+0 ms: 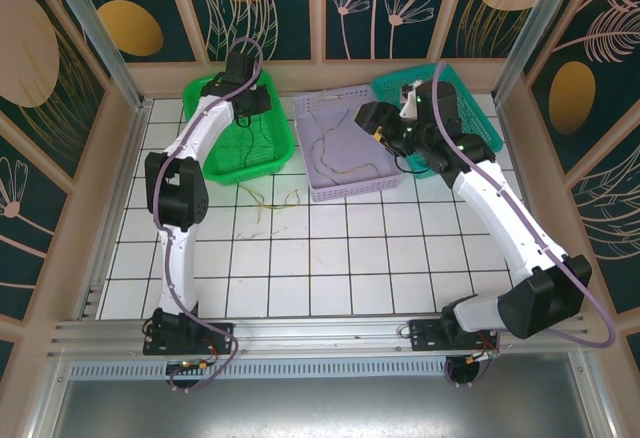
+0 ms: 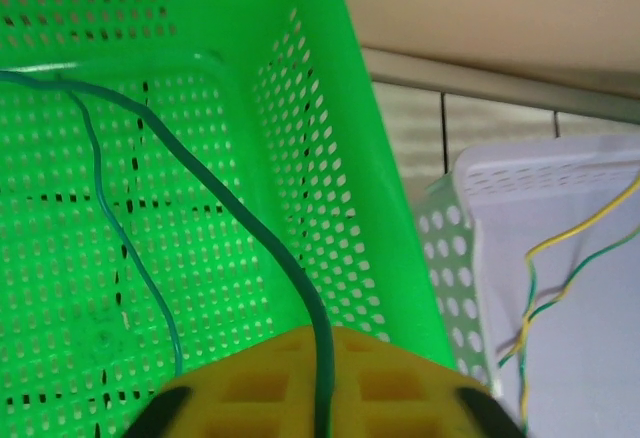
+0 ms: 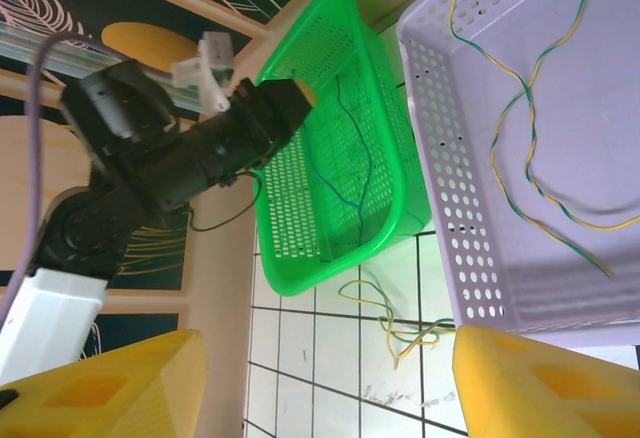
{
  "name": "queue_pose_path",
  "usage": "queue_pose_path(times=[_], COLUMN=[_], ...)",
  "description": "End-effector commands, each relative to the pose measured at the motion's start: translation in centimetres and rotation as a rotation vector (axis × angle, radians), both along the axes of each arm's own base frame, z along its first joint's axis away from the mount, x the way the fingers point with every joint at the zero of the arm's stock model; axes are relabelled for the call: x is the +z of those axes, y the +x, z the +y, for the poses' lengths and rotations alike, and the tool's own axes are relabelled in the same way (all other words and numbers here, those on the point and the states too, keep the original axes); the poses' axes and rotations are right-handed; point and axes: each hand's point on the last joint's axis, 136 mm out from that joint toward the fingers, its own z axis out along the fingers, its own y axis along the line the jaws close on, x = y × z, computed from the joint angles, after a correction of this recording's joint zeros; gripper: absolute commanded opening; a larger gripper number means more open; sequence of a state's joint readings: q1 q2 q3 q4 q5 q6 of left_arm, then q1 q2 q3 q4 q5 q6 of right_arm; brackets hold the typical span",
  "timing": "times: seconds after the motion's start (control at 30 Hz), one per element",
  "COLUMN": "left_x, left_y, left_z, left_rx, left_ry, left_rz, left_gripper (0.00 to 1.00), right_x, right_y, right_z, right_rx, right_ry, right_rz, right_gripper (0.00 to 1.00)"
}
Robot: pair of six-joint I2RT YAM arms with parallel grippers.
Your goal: Untangle the cables
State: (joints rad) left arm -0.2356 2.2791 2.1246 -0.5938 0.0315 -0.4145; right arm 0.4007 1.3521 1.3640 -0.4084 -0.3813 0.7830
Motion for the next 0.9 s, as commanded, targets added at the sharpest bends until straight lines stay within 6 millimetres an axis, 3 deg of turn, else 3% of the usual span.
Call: queue_pose_path(times=[0.0,0.07,0.13,0.27,0.37,0.43,0.5,0.53,0.63,0.73,0.87], left_x=[1.3,2.7,4.8,8.6,9.3,8.5,6.4,6.3,3.5,0.7,-2.4], left_y=[-0.2,-0.3,-0.7,-3.1,-6.5,-9.5,-13.2,-14.8,-19.0,-21.2,-21.6], left_z=[0.3,0.1,0.5,1.4,1.8,1.7,1.2,1.0,0.9,0.4,0.5], left_rx=[0.021,0.015,0.035,0.1,0.179,0.242,0.295,0.313,0.378,0.37,0.333], left_ry=[-0.018,-0.03,-0.022,-0.01,-0.035,-0.077,-0.143,-0.187,-0.277,-0.325,-0.282], left_rz=[0.002,-0.022,-0.054,-0.103,-0.087,-0.047,0.01,0.011,0.065,0.108,0.123], left_gripper=[0.43,0.59,0.66,0.67,0.61,0.57,0.54,0.54,0.54,0.56,0.62], right_x=[0.1,-0.2,-0.3,-1.3,-3.0,-4.8,-6.7,-7.4,-9.0,-10.6,-11.9], right_y=[-0.6,-0.7,-0.7,-0.7,-1.1,-1.7,-2.6,-3.0,-4.4,-5.7,-6.9], right_z=[-0.7,-0.7,-0.6,-0.9,-1.0,-1.2,-1.1,-0.9,0.2,2.2,4.3], right_rx=[-0.017,-0.015,-0.01,-0.013,-0.015,-0.021,-0.018,-0.015,0.007,0.046,0.086], right_ry=[-0.009,-0.01,-0.013,-0.044,-0.106,-0.148,-0.16,-0.158,-0.158,-0.179,-0.186], right_rz=[-0.012,-0.006,-0.005,0.0,0.007,0.023,0.056,0.073,0.106,0.136,0.16], right_gripper=[0.66,0.67,0.66,0.66,0.63,0.6,0.59,0.59,0.59,0.59,0.59])
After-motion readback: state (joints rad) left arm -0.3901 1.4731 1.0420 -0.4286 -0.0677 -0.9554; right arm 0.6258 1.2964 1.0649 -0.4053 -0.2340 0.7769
